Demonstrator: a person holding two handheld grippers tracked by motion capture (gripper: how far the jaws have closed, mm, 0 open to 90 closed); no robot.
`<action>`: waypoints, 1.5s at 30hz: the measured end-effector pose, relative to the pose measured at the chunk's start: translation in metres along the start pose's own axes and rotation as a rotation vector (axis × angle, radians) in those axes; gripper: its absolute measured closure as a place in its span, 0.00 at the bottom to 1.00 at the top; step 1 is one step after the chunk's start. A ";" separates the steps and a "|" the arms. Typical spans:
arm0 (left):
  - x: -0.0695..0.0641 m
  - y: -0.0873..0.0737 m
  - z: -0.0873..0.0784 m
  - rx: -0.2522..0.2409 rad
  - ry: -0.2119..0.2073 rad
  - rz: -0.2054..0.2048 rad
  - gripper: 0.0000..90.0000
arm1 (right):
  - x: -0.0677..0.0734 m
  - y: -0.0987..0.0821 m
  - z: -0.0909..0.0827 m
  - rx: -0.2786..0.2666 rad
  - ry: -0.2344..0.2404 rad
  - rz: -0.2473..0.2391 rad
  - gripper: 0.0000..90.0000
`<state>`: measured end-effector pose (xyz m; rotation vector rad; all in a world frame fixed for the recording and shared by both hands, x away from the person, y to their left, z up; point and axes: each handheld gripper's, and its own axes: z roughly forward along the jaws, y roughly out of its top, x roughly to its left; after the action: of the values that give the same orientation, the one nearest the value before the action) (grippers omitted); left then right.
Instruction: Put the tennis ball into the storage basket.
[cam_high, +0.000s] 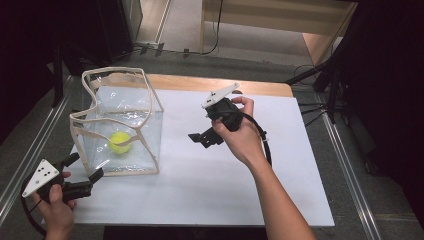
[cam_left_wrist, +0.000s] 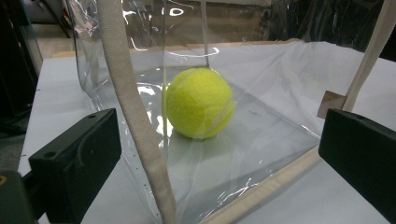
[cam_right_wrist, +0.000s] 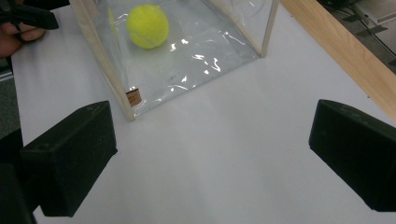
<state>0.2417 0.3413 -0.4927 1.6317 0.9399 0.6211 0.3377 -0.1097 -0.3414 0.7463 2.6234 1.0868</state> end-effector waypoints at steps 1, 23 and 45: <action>0.000 0.000 0.000 -0.001 0.000 -0.001 0.00 | 0.000 -0.003 -0.001 -0.007 -0.003 0.003 0.00; -0.001 0.000 0.000 0.005 0.007 0.015 0.00 | 0.000 -0.085 -0.035 -0.139 -0.087 0.086 0.00; -0.001 -0.001 0.000 0.011 0.014 0.021 0.00 | 0.001 -0.160 -0.057 -0.229 -0.159 0.168 0.00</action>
<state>0.2409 0.3401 -0.4931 1.6513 0.9390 0.6439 0.2560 -0.2399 -0.4145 0.9694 2.2906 1.2881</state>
